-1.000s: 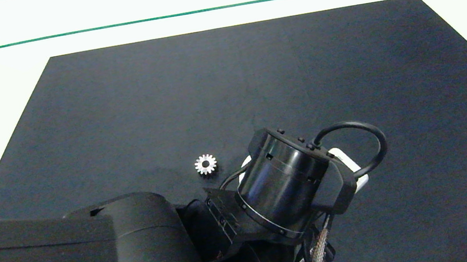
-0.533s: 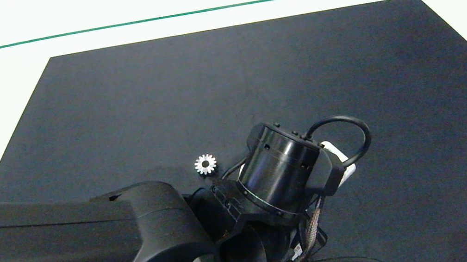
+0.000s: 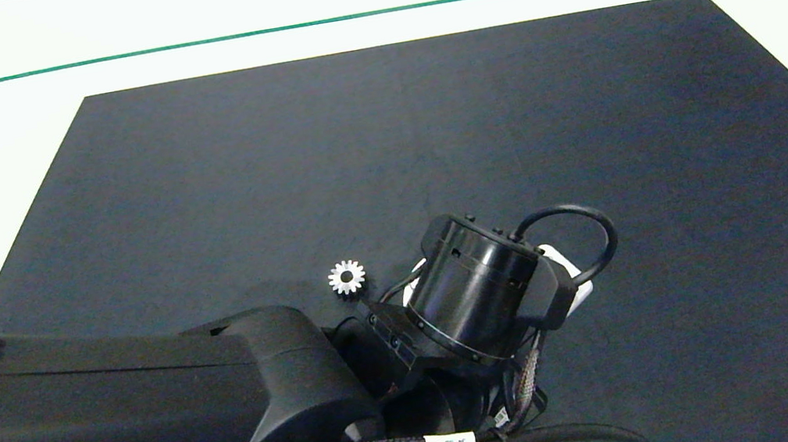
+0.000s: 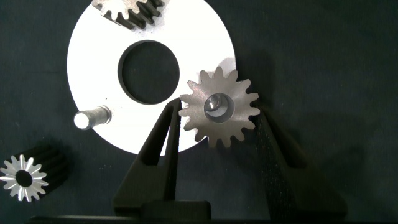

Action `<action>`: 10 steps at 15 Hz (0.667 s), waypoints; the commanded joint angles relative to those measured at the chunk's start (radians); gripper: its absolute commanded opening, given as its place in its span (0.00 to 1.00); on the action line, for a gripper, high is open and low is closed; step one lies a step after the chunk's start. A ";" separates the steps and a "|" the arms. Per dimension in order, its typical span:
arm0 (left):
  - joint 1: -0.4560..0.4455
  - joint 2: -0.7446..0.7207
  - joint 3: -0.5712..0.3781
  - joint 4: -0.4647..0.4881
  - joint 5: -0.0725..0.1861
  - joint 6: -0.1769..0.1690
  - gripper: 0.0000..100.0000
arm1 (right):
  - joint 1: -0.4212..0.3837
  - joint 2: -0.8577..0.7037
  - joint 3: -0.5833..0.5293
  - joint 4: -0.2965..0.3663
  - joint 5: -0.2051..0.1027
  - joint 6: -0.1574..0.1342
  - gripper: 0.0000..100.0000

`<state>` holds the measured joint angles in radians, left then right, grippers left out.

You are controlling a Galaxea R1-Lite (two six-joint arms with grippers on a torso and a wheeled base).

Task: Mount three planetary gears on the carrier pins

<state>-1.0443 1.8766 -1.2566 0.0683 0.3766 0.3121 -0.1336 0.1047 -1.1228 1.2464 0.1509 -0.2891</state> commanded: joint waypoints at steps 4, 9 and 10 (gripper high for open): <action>0.001 0.004 0.003 0.001 0.002 0.004 0.07 | 0.005 0.001 -0.008 0.007 0.001 -0.002 1.00; 0.003 0.006 -0.001 -0.001 0.002 0.005 0.07 | 0.009 0.001 -0.008 0.008 0.001 -0.001 1.00; 0.003 0.007 -0.006 -0.002 0.002 0.005 0.07 | 0.011 0.001 -0.008 0.008 0.001 -0.001 1.00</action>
<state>-1.0415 1.8838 -1.2585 0.0672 0.3762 0.3155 -0.1240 0.1043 -1.1304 1.2474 0.1504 -0.2881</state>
